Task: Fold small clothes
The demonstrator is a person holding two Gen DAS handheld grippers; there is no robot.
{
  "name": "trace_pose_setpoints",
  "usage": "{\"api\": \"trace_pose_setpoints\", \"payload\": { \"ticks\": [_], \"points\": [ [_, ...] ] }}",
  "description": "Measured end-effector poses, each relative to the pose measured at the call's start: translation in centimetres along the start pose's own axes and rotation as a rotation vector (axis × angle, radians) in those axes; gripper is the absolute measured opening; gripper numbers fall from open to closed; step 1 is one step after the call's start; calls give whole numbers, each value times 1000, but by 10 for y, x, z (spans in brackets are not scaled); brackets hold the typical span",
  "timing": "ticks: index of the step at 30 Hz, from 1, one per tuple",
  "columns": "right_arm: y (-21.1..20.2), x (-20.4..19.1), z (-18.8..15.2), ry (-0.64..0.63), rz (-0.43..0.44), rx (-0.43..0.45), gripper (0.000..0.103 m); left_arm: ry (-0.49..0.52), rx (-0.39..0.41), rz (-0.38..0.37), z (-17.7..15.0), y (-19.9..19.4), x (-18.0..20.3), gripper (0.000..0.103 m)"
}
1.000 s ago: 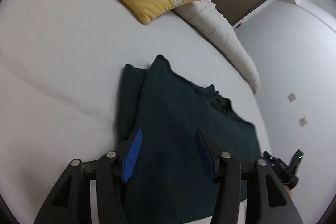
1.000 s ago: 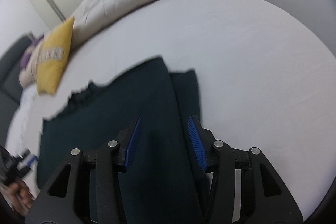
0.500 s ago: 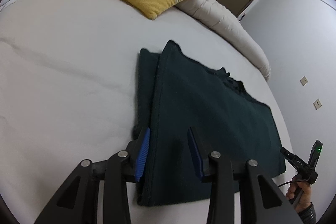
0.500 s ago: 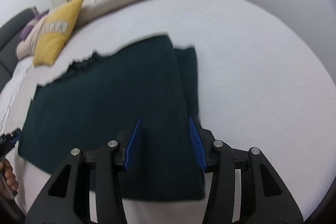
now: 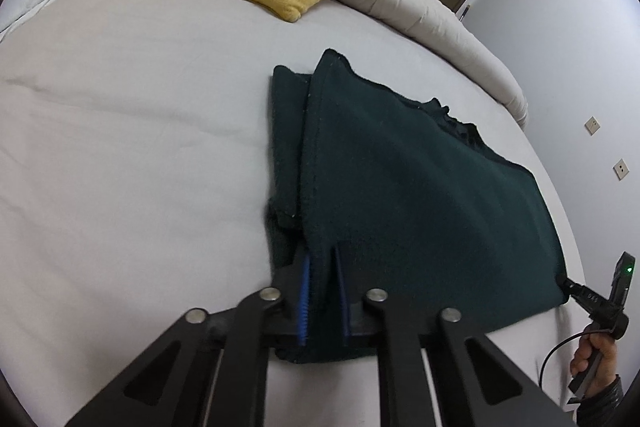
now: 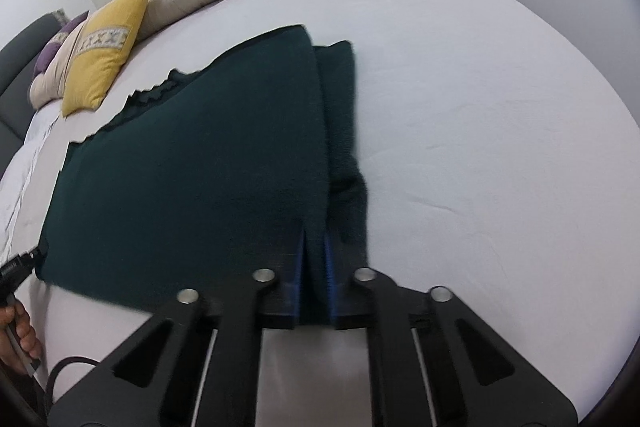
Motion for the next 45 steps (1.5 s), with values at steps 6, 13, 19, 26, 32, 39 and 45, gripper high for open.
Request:
{"api": "trace_pose_setpoints", "payload": {
  "ticks": [6, 13, 19, 26, 32, 39, 45],
  "points": [
    [-14, 2, -1, 24, -16, 23, 5, 25, 1, 14, 1, -3, 2, 7],
    [-2, 17, -14, 110, 37, 10, 4, 7, -13, 7, -6, -3, -6, 7],
    [-1, 19, -17, 112, 35, 3, 4, -16, -22, -2, -3, 4, -10, 7],
    [-3, 22, -11, 152, 74, -17, 9, -20, -53, -31, -4, -5, -13, 12],
    [-38, 23, 27, 154, 5, 74, 22, 41, 64, 7, 19, -38, 6, 27],
    [28, -69, 107, 78, 330, 6, 22, 180, 98, 26, 62, 18, 78, 27],
    [113, -98, 142, 183, 456, -88, 19, 195, 80, 117, 85, 83, 89, 27]
  ]
}}
Point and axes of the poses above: each gripper's, at about its wrist camera, not at the fingertips, and y roughly the way its jaws point, x to its right, z to its top, the point moved 7 cm from there along y, roughly the way its jaws point, and after that the axes turned 13 degrees about -y, right-handed, at the moved point
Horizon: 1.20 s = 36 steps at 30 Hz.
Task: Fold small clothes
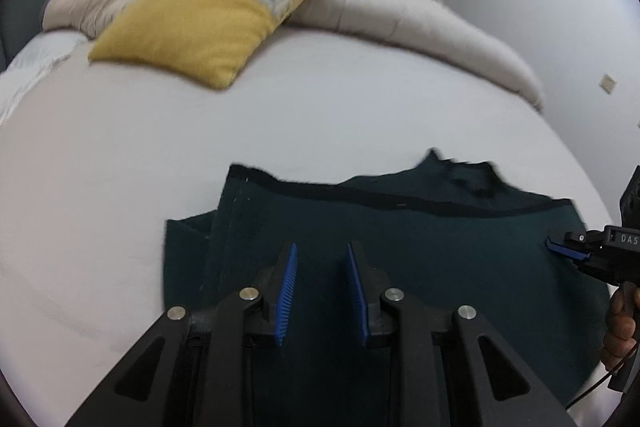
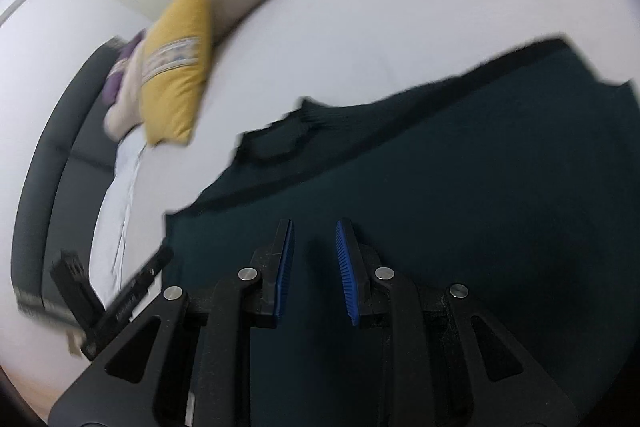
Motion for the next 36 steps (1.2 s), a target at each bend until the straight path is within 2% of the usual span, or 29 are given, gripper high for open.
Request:
{"api": "trace_pose_setpoints", "payload": {
  "ticks": [2, 4, 7, 10, 11, 12, 13, 15, 16, 18, 19, 21, 23, 24, 25, 26, 27, 29, 31, 32, 34, 35, 36],
  "points": [
    [5, 25, 4, 81, 15, 29, 13, -9, -9, 13, -3, 14, -9, 29],
    [-3, 56, 12, 192, 47, 85, 0, -40, -1, -25, -2, 16, -14, 29],
    [-31, 105, 20, 293, 36, 197, 0, -92, -12, -73, 2, 21, -22, 29],
    [-59, 136, 19, 348, 18, 276, 0, -157, -28, -146, 4, 23, -32, 28],
    [-67, 143, 16, 354, -17, 284, 0, -175, -36, -164, 5, 22, -34, 26],
    [-83, 152, 13, 355, -88, 293, 3, -199, -42, -181, 5, 21, -37, 21],
    [-94, 154, 13, 348, -97, 306, 7, -222, -46, -187, 7, 18, -42, 19],
    [-116, 136, 5, 295, -113, 319, 10, -255, -48, -162, 3, 3, -51, 17],
    [-121, 119, -1, 251, -84, 316, 10, -265, -41, -152, -1, -11, -52, 18],
    [-121, 75, -18, 164, -2, 278, 10, -253, -8, -193, -14, -41, -44, 32],
    [-116, 52, -29, 119, 36, 252, 11, -230, 8, -209, -24, -55, -38, 35],
    [-91, -2, -60, 18, 142, 153, 12, -191, -14, -231, -47, -69, -24, 44],
    [-54, -43, -95, -37, 227, 26, 12, -160, -55, -219, -68, -66, -20, 44],
    [-37, -55, -111, -58, 234, -31, 12, -150, -73, -192, -76, -60, -23, 43],
    [-27, -56, -120, -64, 223, -62, 12, -163, -86, -191, -81, -55, -30, 40],
    [-15, -50, -129, -53, 199, -82, 10, -183, -89, -203, -82, -53, -38, 29],
    [-15, -43, -130, -30, 216, -56, 5, -195, -91, -206, -82, -53, -43, 17],
    [-26, -32, -131, 25, 220, -12, 5, -229, -96, -214, -80, -60, -58, 16],
    [-48, -9, -128, 49, 151, 43, 5, -237, -93, -213, -81, -68, -69, 16],
    [-58, 1, -130, 57, 102, 64, 6, -260, -90, -217, -81, -77, -77, 17],
    [-90, 16, -129, 56, 24, 109, 17, -292, -66, -230, -78, -91, -86, 31],
    [-103, 18, -129, 40, -16, 125, 22, -318, -27, -229, -76, -104, -94, 52],
    [-115, 14, -129, 12, -53, 142, 32, -339, 8, -225, -76, -114, -100, 67]
  ]
}}
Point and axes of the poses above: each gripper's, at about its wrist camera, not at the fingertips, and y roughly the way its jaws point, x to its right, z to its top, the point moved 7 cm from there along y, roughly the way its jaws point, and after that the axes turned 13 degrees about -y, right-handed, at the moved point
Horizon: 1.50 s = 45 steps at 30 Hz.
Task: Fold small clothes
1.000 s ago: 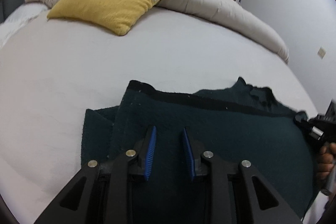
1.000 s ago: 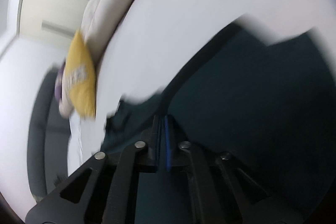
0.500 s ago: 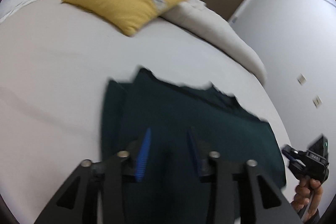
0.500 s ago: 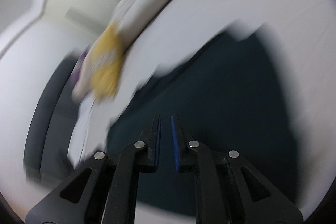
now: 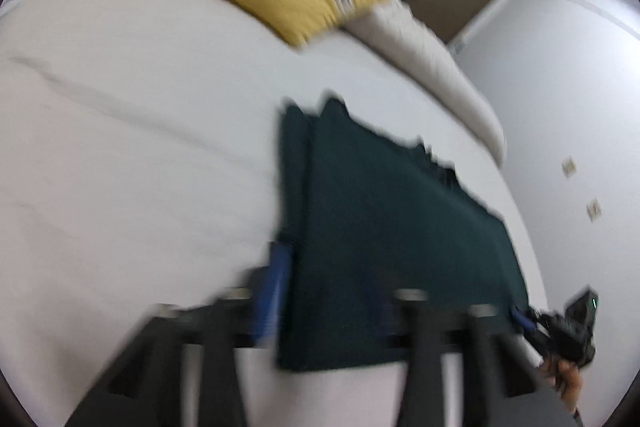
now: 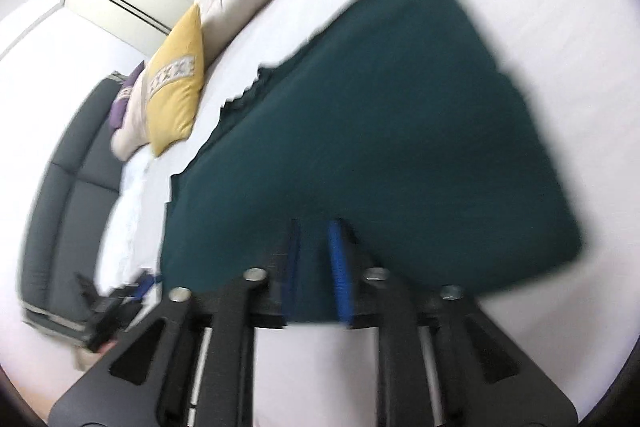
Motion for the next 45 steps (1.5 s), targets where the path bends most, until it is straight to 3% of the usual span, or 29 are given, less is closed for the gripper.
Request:
{"api": "trace_pose_setpoints", "payload": {
  "ticks": [1, 2, 6, 13, 16, 18, 25, 30, 32, 33, 34, 39, 45],
  "points": [
    [-9, -7, 2, -30, -10, 18, 43, -22, 25, -3, 5, -7, -5, 69],
    [-12, -15, 4, -50, -4, 31, 46, -41, 15, -12, 7, -6, -8, 69],
    [-6, -67, 3, -90, 110, 29, 47, -157, -131, -87, 3, 23, -18, 69],
    [32, -109, 3, -44, 293, -50, 47, -213, -256, -125, 11, 61, -11, 68],
    [46, -119, 4, -23, 347, -72, 47, -212, -282, -114, 9, 67, -9, 52],
    [58, -127, 6, -17, 370, -92, 47, -247, -305, -123, 7, 70, -14, 27],
    [107, -167, 13, -58, 396, -184, 47, -290, -318, -189, 11, 66, -13, 21],
    [158, -186, 16, -62, 367, -254, 47, -224, -294, -169, 14, 63, -5, 20],
    [177, -180, 8, -72, 307, -309, 36, -192, -288, -142, 13, 63, -3, 20],
    [188, -175, 5, -71, 295, -315, 27, -179, -287, -126, 13, 63, -3, 19],
    [191, -171, 5, -51, 306, -309, 24, -158, -283, -109, 12, 62, -1, 19],
    [180, -158, 12, 24, 384, -274, 27, -78, -262, -100, 14, 51, 30, 18],
    [135, -103, 45, 146, 435, -145, 31, 61, -261, -132, -1, 50, 119, 17]
  ]
}}
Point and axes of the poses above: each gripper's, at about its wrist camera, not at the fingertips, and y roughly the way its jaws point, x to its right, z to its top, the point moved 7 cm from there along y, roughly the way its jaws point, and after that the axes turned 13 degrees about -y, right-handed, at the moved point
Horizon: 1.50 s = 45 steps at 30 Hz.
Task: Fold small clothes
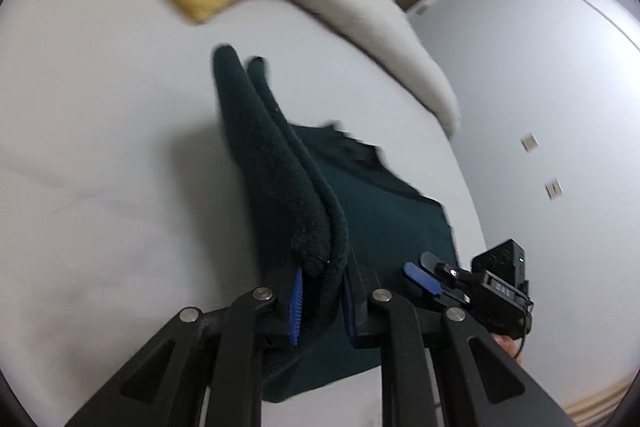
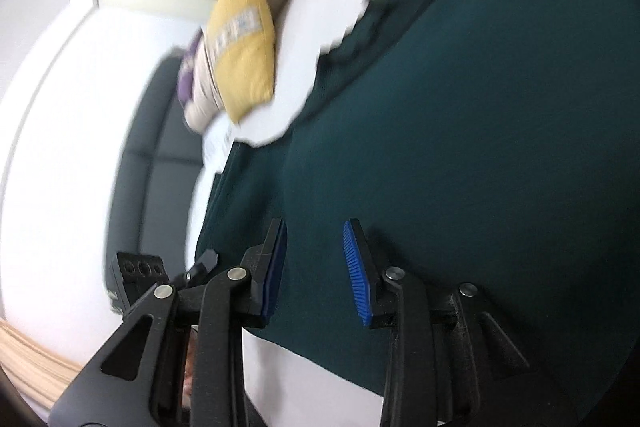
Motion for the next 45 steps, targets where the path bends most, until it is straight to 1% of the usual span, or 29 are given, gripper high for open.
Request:
{"api": "trace_pose_setpoints", "payload": {
  "ticks": [3, 5, 7, 8, 9, 10, 11, 13, 15, 16, 17, 18, 20, 21, 24, 25, 26, 27, 28, 29, 30, 31, 32, 34, 35, 38, 39, 42, 45],
  "points": [
    [-40, 23, 14, 51, 22, 70, 53, 65, -35, -23, -19, 30, 52, 17],
    [-61, 37, 21, 74, 29, 106, 53, 112, -69, -29, -40, 64, 86, 17],
    [-77, 53, 27, 99, 30, 121, 58, 133, -103, -45, -57, 93, 106, 17],
    [-82, 58, 27, 109, 30, 118, 58, 152, -120, -52, -69, 112, 117, 17],
    [-83, 64, 27, 125, 35, 106, 58, 162, -134, -53, -78, 125, 121, 19],
    [-81, 69, 26, 135, 49, 91, 57, 142, -174, -52, -91, 142, 122, 19],
    [-82, 70, 25, 137, 54, 82, 57, 120, -199, -57, -97, 147, 120, 22],
    [-79, 69, 23, 120, 45, 59, 58, 112, -209, -102, -106, 140, 120, 25],
    [-70, 64, 24, 112, 29, 50, 58, 139, -194, -161, -107, 112, 123, 26],
    [-65, 63, 24, 115, 16, 49, 58, 143, -187, -179, -106, 103, 124, 28],
    [-66, 62, 24, 117, 8, 47, 58, 147, -165, -206, -101, 86, 122, 31],
    [-61, 59, 25, 119, -11, 41, 58, 148, -143, -219, -97, 76, 123, 31],
    [-56, 57, 26, 121, -42, 21, 58, 135, -89, -217, -83, 55, 109, 31],
    [-49, 54, 28, 121, -65, 4, 58, 128, -79, -210, -79, 51, 102, 31],
    [-36, 44, 32, 103, -144, -56, 58, 78, -78, -187, -73, 46, 72, 31],
    [-30, 42, 33, 95, -182, -78, 59, 76, -77, -185, -75, 44, 68, 31],
    [-26, 40, 34, 87, -201, -91, 58, 76, -78, -178, -78, 43, 62, 31],
    [-18, 38, 35, 68, -234, -113, 55, 75, -80, -176, -78, 44, 62, 31],
    [-14, 38, 36, 55, -256, -125, 44, 76, -84, -175, -81, 43, 60, 31],
    [-13, 43, 34, 41, -281, -136, 37, 75, -88, -169, -83, 44, 57, 31],
    [-11, 44, 35, 22, -320, -147, 27, 74, -89, -164, -84, 44, 56, 31],
    [-13, 45, 36, 17, -331, -144, 17, 70, -90, -165, -84, 44, 54, 31],
    [-15, 46, 39, 15, -325, -137, 14, 71, -89, -164, -84, 43, 54, 31],
    [-22, 42, 46, -13, -314, -116, 12, 84, -81, -151, -79, 47, 61, 31],
    [-28, 36, 50, -51, -322, -108, 12, 98, -74, -142, -78, 47, 64, 31],
    [-43, 26, 60, -121, -352, -97, 12, 142, -60, -131, -75, 50, 81, 39],
    [-49, 23, 64, -140, -361, -91, 12, 163, -52, -127, -75, 53, 90, 41],
    [-73, 22, 74, -164, -374, -55, 12, 217, -47, -112, -74, 66, 112, 41],
    [-110, 28, 80, -162, -369, -1, 12, 274, -37, -91, -73, 84, 135, 41]
  ]
}}
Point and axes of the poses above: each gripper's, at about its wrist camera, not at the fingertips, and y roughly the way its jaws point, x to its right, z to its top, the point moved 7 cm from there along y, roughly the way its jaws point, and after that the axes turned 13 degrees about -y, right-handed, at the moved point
